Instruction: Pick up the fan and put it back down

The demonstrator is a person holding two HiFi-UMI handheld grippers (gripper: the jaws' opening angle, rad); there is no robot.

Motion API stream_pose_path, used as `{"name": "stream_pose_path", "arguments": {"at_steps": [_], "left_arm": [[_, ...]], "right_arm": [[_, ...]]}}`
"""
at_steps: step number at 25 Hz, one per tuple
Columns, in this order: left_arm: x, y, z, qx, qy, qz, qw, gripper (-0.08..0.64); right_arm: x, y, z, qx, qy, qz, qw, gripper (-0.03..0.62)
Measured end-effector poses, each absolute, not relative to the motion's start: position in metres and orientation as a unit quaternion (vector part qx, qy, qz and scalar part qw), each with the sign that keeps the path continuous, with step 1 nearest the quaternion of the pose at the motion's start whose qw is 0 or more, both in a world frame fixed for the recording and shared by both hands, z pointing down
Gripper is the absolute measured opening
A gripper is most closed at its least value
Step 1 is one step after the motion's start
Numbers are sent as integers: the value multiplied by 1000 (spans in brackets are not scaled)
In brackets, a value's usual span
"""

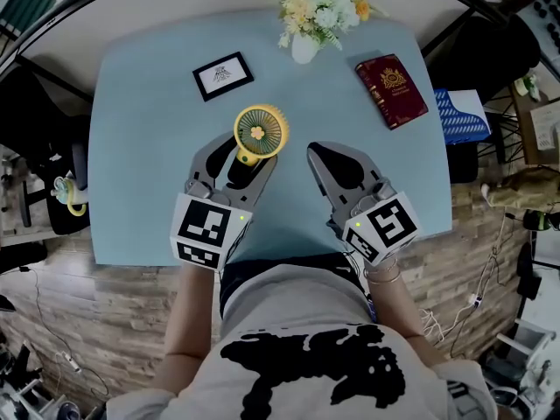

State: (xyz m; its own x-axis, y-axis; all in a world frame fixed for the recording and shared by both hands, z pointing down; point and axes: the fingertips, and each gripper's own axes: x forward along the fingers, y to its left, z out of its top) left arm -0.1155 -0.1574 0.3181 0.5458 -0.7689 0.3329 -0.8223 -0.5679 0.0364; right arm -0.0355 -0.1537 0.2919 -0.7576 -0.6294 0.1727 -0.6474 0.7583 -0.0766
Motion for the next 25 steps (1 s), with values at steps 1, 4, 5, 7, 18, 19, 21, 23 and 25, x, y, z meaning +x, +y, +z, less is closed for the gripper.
{"name": "stream_pose_path", "arguments": {"at_steps": [1, 4, 5, 7, 18, 19, 21, 23, 25], "left_arm": [[-117, -156, 321, 873, -456, 142, 99, 264], [-118, -152, 329, 871, -458, 144, 106, 264], [-119, -151, 332, 869, -460, 144, 109, 264], [-119, -148, 335, 867, -463, 141, 115, 264], [-115, -141, 337, 870, -458, 138, 121, 264], [-114, -141, 338, 870, -457, 138, 122, 264], [-113, -140, 337, 871, -455, 137, 123, 264], [-114, -140, 337, 871, -455, 137, 123, 264], [-114, -140, 336, 871, -454, 136, 126, 264]], "right_arm": [[-36, -153, 293, 340, -935, 67, 70, 5], [-37, -152, 298, 334, -937, 72, 76, 5], [-38, -151, 300, 333, -937, 75, 77, 5], [-38, -149, 304, 332, -937, 79, 80, 5], [-36, -142, 312, 334, -934, 96, 83, 5], [-35, -142, 313, 334, -934, 96, 83, 5], [-35, -141, 313, 333, -934, 97, 82, 5], [-36, -140, 313, 331, -935, 99, 81, 5], [-36, -140, 313, 329, -935, 100, 80, 5]]}}
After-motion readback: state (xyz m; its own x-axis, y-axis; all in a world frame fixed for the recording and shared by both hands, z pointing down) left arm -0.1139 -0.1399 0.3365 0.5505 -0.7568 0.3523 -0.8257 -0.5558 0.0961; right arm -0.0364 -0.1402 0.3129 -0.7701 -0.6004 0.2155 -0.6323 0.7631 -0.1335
